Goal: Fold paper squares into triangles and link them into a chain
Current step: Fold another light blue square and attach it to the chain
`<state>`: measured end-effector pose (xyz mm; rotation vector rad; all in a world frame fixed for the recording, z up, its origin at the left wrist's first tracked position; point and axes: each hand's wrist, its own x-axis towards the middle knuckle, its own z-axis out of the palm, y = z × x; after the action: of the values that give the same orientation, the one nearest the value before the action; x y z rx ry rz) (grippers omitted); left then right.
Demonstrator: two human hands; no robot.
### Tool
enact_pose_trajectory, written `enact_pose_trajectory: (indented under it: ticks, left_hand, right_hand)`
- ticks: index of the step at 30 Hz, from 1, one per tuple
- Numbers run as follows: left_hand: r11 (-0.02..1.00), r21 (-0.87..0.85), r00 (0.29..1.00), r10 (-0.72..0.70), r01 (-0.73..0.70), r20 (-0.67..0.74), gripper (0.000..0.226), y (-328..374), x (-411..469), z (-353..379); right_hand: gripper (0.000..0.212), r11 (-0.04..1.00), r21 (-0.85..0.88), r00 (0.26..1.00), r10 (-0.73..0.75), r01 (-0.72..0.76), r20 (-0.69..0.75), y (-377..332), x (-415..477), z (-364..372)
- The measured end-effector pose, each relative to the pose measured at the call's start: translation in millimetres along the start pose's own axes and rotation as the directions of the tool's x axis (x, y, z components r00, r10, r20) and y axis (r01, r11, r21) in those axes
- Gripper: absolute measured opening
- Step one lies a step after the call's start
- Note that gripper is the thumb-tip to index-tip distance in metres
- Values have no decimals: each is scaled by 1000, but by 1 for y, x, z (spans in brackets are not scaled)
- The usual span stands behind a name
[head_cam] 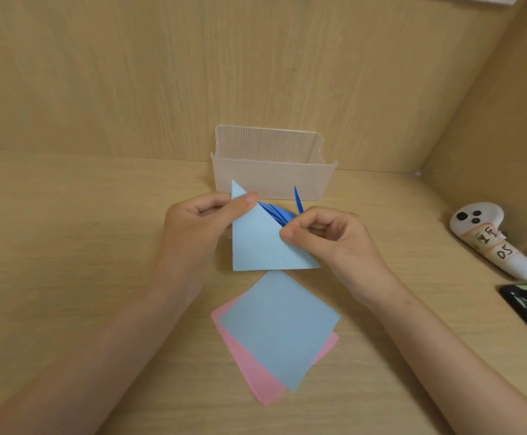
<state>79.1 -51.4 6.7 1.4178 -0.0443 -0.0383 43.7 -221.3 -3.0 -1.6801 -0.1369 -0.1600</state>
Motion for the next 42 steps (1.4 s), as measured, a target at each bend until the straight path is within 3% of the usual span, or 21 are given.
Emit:
enact_pose_trajectory:
  ticks: [5, 10, 13, 17, 23, 29, 34, 42]
  left_hand:
    - [999, -47, 999, 26, -28, -34, 7, 0, 3, -4]
    - [988, -137, 982, 49, -74, -183, 6, 8, 19, -25]
    - [996, -70, 997, 41, -46, -72, 10, 5, 14, -16]
    - [996, 61, 987, -72, 63, 144, 25, 1, 1, 0]
    - [990, 142, 981, -41, 14, 191, 22, -1, 4, -4]
    - [982, 187, 953, -77, 22, 294, 25, -3, 5, -4]
    - [987, 159, 924, -73, 13, 376, 16, -2, 0, 0]
    - [986, 158, 927, -9, -55, 376, 24, -5, -2, 5]
  right_hand:
    - [9, 999, -4, 999, 32, -32, 15, -1, 1, 2]
    - [10, 998, 10, 998, 62, -62, -33, 1, 1, -2]
    - [8, 994, 84, 994, 77, -70, -78, 1, 2, -1]
    - [7, 993, 99, 993, 74, -64, -93, 4, 2, 2]
    - [21, 992, -3, 992, -126, 126, 17, 5, 4, -6]
    - [20, 974, -67, 970, -204, 214, 134, 6, 6, -12]
    - [3, 994, 53, 994, -101, 98, 47, 3, 5, -9]
    - [16, 991, 132, 999, 23, -19, -27, 5, 7, -5]
